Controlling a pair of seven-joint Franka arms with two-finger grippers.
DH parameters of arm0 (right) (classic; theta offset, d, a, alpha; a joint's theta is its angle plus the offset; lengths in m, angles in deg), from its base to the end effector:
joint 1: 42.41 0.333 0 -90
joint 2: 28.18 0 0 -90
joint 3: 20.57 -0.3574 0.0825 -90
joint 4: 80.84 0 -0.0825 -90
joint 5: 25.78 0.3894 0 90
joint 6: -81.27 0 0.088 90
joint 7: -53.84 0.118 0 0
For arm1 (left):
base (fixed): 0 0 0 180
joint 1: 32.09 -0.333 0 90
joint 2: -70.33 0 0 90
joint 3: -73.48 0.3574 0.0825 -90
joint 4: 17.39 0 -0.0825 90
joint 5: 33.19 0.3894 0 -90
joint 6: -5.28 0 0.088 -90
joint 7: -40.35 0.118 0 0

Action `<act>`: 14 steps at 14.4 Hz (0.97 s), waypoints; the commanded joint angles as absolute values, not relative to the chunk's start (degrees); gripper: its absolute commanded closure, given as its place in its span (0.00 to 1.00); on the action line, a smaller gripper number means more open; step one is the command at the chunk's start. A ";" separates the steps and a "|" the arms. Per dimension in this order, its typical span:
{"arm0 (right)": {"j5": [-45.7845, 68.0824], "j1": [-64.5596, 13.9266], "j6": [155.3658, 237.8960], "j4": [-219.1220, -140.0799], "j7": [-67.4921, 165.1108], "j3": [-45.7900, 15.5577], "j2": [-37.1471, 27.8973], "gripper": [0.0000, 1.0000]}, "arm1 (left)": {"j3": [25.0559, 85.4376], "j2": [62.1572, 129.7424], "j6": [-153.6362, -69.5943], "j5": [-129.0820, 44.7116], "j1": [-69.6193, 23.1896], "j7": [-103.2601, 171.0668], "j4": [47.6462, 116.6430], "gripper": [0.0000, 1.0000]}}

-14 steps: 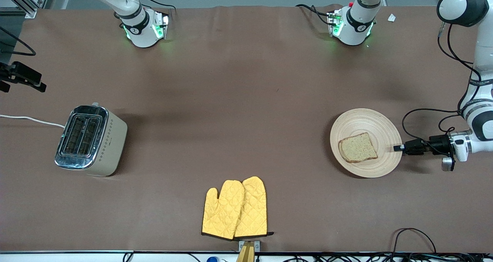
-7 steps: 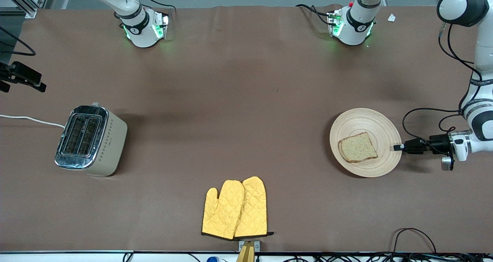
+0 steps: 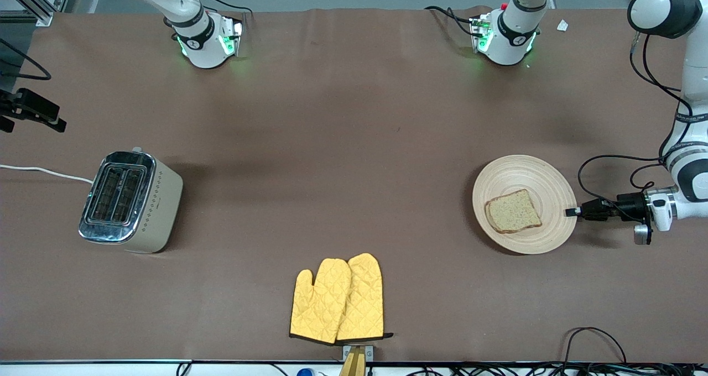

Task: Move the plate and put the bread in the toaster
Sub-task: 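Slide the wooden plate with the left gripper toward the table's middle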

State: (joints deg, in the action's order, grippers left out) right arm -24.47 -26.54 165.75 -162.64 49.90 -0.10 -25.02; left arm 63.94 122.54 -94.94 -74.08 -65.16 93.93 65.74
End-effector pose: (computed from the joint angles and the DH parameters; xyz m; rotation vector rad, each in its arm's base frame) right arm 0.5675 -0.0357 0.6849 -3.1377 0.0140 0.0073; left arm 0.6534 0.2343 0.1528 2.1628 -0.1466 0.0430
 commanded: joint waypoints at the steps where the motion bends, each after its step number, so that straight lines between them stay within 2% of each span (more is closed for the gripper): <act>1: -23.50 -27.30 165.74 -163.37 50.06 -0.44 -25.63 0.00 | 63.73 122.01 -94.03 -73.53 -65.22 93.18 65.58 0.96; 4: -23.50 -27.30 165.74 -163.37 50.06 -0.53 -25.63 0.00 | 63.47 121.48 -93.94 -73.71 -65.22 93.18 65.40 0.99; 14: -23.41 -27.39 165.74 -163.37 49.97 -0.44 -25.63 0.00 | 53.81 117.97 -92.71 -73.89 -65.49 87.03 65.40 0.98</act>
State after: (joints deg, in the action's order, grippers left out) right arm -24.40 -26.55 165.75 -162.65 49.90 -0.06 -25.02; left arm 56.03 119.44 -94.20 -73.93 -64.87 88.12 64.14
